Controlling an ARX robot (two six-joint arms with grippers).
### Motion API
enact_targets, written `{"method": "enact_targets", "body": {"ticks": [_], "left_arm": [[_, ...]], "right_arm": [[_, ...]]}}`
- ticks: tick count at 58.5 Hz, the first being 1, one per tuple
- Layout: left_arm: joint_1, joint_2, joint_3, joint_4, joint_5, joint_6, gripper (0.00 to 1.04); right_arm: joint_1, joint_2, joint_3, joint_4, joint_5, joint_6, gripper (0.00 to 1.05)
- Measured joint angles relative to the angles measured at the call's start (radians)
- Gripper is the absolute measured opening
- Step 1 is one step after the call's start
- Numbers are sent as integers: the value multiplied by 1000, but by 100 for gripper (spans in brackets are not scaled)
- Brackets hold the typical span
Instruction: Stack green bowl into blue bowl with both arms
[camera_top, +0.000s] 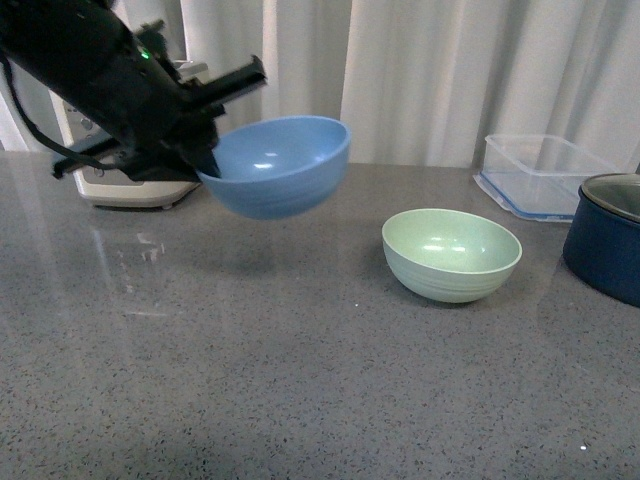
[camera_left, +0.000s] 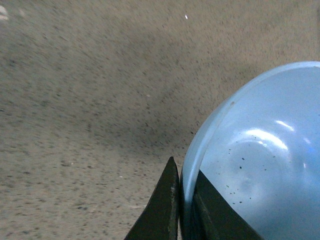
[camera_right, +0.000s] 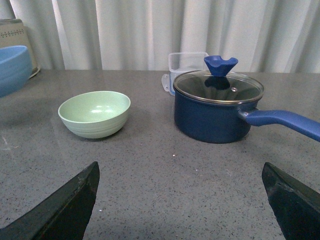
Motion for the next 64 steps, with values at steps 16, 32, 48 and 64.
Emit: {"method": "enact_targets", "body": {"ticks": [16, 32, 48, 64], "left_arm": [[-71, 152, 49, -2, -62, -18, 4], [-75, 216, 83, -2, -94, -21, 4], [-79, 223, 94, 3, -93, -30, 18], [-60, 37, -64, 204, -160, 68, 65]], "right_arm": [[0, 0, 0, 0, 0, 0, 95], [0, 0, 0, 0, 0, 0, 95], [0, 0, 0, 0, 0, 0, 95], [0, 0, 0, 0, 0, 0, 95]]}}
